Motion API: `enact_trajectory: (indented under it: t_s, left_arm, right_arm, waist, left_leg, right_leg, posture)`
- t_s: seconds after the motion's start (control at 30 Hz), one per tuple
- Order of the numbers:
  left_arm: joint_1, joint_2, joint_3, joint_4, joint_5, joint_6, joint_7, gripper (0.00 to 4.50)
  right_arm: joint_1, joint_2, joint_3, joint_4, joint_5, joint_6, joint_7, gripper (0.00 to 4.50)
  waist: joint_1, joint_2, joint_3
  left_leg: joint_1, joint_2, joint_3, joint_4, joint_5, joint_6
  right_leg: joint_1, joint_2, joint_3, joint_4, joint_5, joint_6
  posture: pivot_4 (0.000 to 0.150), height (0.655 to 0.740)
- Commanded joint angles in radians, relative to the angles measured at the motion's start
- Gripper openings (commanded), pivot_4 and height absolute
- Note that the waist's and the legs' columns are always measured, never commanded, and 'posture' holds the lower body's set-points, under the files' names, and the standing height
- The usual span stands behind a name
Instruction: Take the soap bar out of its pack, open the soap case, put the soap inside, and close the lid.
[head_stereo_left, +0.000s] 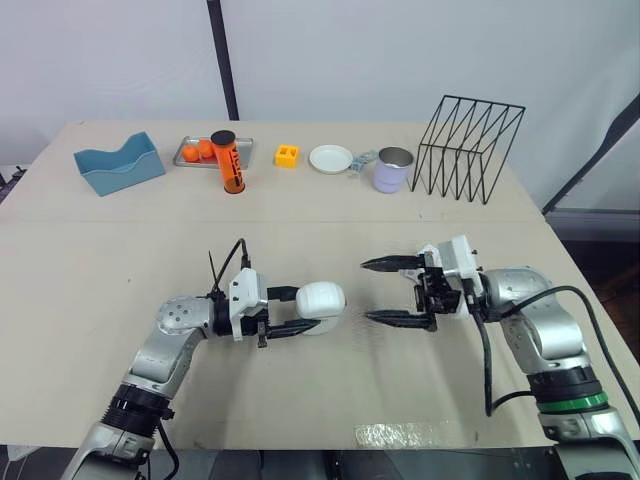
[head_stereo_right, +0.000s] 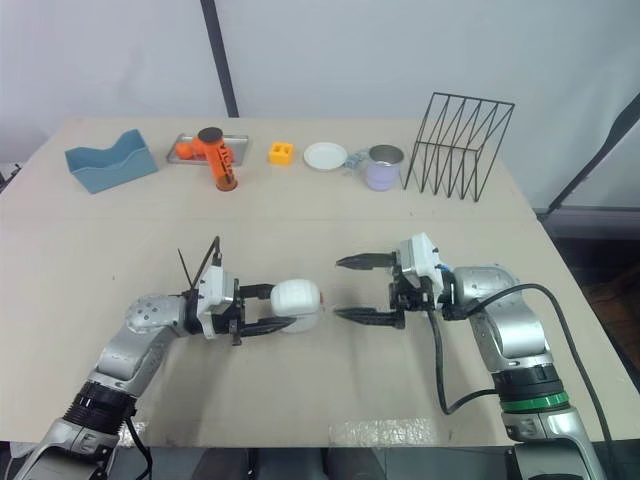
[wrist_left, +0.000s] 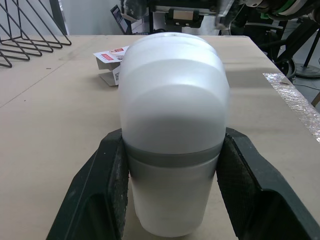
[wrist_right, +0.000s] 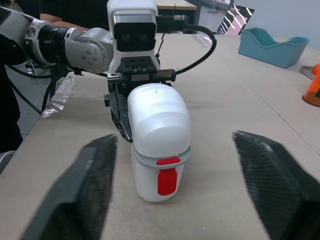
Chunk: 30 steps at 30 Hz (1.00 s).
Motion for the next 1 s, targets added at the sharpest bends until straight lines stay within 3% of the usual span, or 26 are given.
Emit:
enact_trajectory:
  t_s: [0.03,0.3,0.5,0.73,1.0]
  left_arm:
    - [0.0,0.011,0.026,-0.042,-0.017,0.009,0.008,1.94]
    - [0.008,0.023,0.036,-0.065,-0.024,0.032,0.012,1.94]
    - [0.008,0.039,0.081,-0.152,-0.122,0.217,0.064,1.94]
    - [-0.035,0.071,0.168,-0.27,-0.376,0.674,0.213,1.94]
    - [-0.103,0.112,0.267,-0.245,-0.651,1.15,0.379,1.94]
  right_arm:
    - [0.01,-0.006,-0.027,-0.001,0.003,-0.035,0.017,4.4]
    - [0.026,-0.005,-0.02,0.017,-0.004,-0.06,0.037,4.4]
    - [0.008,-0.006,-0.026,0.038,-0.001,-0.063,0.046,4.4]
    - [-0.013,-0.007,-0.028,0.051,-0.002,-0.071,0.055,4.4]
    - [-0.031,-0.007,-0.024,0.06,-0.002,-0.063,0.058,4.4]
  waist:
    - [0.0,0.0,0.0]
    - [0.001,0.0,0.0]
    - [0.001,0.0,0.001]
    - [0.0,0.0,0.002]
    - [0.0,0.0,0.002]
  left_leg:
    - [0.0,0.0,0.0,0.0,0.0,0.0]
    - [0.0,0.0,0.0,0.0,0.0,0.0]
    - [0.0,0.0,0.0,0.0,0.0,0.0]
    - [0.0,0.0,-0.001,0.0,0.0,0.0]
    - [-0.001,0.0,-0.002,0.001,0.0,0.0]
  right_leg:
    - [0.0,0.0,0.0,0.0,0.0,0.0]
    - [0.0,0.0,0.0,0.0,0.0,0.0]
    - [0.0,0.0,0.0,0.0,0.0,0.0]
    - [0.0,0.0,0.0,0.0,0.0,0.0]
    - [0.0,-0.001,-0.001,0.0,0.0,0.0]
  posture:
    - [0.15,0.74]
    - [0.15,0.74]
    - [0.15,0.74]
    - [0.15,0.74]
    - [0.15,0.74]
